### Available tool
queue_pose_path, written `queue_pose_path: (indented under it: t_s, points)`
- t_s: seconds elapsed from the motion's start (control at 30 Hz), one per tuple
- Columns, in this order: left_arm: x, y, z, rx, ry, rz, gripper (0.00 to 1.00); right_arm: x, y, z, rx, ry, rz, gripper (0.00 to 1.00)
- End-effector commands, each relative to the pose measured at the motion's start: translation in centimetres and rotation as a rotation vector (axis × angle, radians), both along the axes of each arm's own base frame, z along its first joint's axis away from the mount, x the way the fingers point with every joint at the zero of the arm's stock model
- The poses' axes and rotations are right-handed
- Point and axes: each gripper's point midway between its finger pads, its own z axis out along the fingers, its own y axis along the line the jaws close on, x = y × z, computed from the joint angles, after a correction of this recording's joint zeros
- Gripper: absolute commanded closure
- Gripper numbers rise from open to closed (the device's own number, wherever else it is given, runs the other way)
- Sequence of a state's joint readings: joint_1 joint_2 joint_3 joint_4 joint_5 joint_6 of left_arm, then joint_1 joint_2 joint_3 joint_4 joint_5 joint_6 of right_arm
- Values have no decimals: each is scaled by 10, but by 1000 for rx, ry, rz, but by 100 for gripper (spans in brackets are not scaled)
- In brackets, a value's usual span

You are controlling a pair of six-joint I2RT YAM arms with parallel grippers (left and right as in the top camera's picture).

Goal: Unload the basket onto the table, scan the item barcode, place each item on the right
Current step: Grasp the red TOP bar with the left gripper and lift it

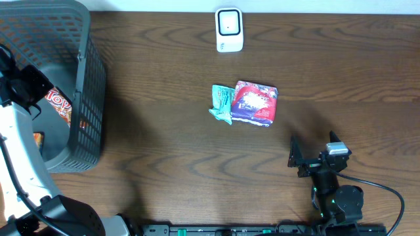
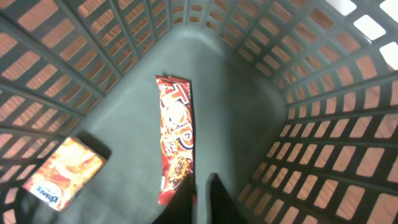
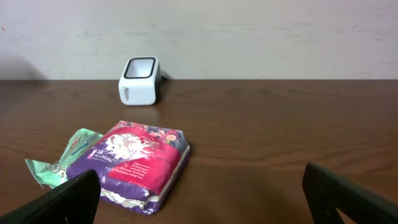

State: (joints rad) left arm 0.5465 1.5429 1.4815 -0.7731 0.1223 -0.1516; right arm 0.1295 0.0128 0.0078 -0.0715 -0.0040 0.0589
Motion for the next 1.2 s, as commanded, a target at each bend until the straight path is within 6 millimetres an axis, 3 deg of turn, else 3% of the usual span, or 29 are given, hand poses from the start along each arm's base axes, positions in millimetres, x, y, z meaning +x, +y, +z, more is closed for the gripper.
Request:
queue_pose_path:
  t_s: [0.0, 0.13, 0.17, 0.27, 0.6, 1.0, 1.1, 1.13, 1.17]
  points:
    - [1, 3, -4, 3, 13, -2, 35, 0, 1, -1, -5, 1, 3, 1]
    - [3, 5, -24, -21, 61, 1, 20, 0, 1, -1, -5, 1, 3, 1]
    - [5, 6, -34, -35, 82, 0, 11, 0, 1, -1, -5, 1, 3, 1]
    - [8, 8, -61, -70, 140, 0, 3, 0, 1, -1, -5, 1, 3, 1]
    - [12, 11, -149, -178, 317, -1, 1, 0, 1, -1, -5, 1, 3, 1]
    - [7, 8, -216, -253, 441, -2, 0, 0, 1, -1, -5, 1, 3, 1]
    - [6, 7, -223, -262, 455, -2, 18, 0, 1, -1, -5, 1, 3, 1]
    - [6, 7, -223, -262, 456, -3, 30, 0, 1, -1, -5, 1, 3, 1]
    - [6, 7, -223, -262, 455, -2, 50, 0, 1, -1, -5, 1, 3, 1]
